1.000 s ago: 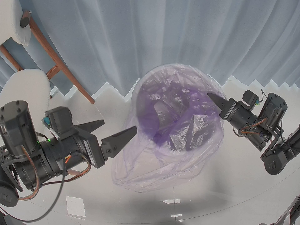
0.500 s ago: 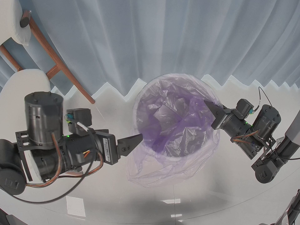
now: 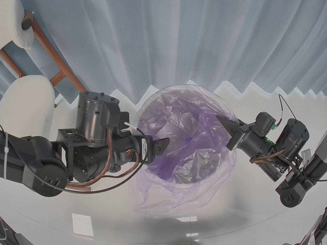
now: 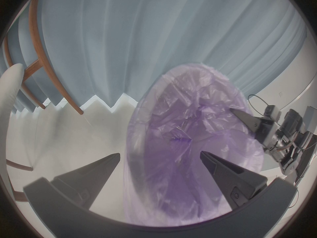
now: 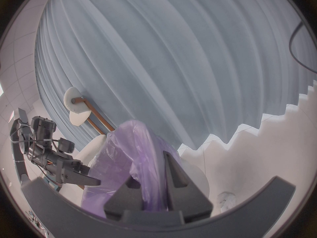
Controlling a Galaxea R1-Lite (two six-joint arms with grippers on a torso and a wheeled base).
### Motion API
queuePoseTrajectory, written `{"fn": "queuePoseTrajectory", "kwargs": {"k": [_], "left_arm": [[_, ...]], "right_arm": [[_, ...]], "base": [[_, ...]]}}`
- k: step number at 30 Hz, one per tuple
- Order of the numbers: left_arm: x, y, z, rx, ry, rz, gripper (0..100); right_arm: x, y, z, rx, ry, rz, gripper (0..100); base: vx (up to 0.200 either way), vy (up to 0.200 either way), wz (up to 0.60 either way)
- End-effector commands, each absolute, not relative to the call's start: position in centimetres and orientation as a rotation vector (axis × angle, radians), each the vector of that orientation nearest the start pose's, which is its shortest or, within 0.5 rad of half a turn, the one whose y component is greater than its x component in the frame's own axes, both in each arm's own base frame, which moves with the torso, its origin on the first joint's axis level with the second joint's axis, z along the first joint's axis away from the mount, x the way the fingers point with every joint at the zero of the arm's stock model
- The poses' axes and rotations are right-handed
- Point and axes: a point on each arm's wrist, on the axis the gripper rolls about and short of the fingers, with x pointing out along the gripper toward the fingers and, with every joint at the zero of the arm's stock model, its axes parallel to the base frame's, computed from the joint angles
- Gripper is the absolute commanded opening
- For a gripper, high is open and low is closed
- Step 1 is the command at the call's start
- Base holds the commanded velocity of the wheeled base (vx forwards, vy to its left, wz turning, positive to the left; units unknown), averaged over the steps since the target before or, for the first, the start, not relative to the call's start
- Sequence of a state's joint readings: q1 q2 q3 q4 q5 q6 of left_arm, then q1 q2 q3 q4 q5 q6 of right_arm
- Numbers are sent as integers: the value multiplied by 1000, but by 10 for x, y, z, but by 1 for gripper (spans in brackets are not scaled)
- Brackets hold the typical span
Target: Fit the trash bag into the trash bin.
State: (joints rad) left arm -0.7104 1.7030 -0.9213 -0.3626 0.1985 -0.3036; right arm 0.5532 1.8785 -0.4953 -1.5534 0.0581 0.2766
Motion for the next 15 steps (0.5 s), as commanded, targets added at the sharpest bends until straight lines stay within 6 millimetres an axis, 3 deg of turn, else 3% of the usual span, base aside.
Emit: {"fn": "queuePoseTrajectory", "kwargs": {"k": [1,8,9,15], "left_arm": [[254,-211,172,-88,482,-416,100],[255,-214,176,-100,462,-413,100],[255,-214,176,-99,465,-412,0],[255,-211,172,-97,478,-405,0]], "right_arm": [[248,157,155,308,-122,642,0],[247,156,154,306,-120,641,0],[247,156,154,306,-120,641,0],[247,156,154,306,-118,641,0]], "base": [[0,0,0],[0,0,0],[0,0,0],[0,0,0]]}}
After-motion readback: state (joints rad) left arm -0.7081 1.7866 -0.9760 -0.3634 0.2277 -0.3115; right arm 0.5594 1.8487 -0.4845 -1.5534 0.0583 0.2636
